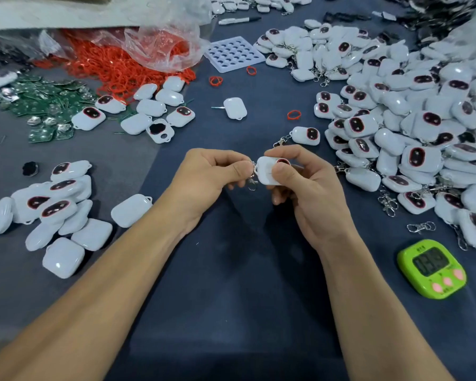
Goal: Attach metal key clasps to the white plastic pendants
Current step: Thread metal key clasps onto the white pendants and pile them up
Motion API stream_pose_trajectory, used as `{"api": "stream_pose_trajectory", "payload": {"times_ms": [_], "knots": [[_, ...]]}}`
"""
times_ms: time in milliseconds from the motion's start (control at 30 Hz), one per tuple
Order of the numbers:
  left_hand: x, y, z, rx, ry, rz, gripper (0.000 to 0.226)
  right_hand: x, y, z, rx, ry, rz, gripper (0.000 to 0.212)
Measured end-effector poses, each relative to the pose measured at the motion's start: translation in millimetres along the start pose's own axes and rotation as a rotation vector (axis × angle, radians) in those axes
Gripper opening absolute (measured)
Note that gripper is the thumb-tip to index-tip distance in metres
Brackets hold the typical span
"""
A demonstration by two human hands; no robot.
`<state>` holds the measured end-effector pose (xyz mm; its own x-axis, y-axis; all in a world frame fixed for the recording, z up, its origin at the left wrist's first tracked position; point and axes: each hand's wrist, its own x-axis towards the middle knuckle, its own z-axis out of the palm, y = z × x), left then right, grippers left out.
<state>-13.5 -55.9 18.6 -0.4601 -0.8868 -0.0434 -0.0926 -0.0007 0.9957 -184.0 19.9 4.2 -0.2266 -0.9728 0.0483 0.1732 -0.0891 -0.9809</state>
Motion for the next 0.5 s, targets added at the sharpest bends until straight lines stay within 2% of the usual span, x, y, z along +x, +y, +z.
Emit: {"api": "stream_pose_trajectory", "payload": {"times_ms": [67,167,267,333,500], "knots": [[0,-2,2,0.133,0.067,0.049,0.014,0,0,-1,0.010,0.020,0.010,0.014],[-5,-6,6,0.567,0.191,0.267,0.010,0,1,-1,-0.003,0.076,0.013,0.012],[-9,-9,11,0.815,0.207,0.409,0.017,0,1,-1,0.003,0.086,0.022,0.013],[-10,-10,11,0.817,0.195,0.400,0.015,0,1,-1,-0.002,0.086,0.022,0.013],[-8,-6,9,0.464,0.137,0.196,0.014,1,-1,-2,0.018,0.065,0.027,0.015]]}}
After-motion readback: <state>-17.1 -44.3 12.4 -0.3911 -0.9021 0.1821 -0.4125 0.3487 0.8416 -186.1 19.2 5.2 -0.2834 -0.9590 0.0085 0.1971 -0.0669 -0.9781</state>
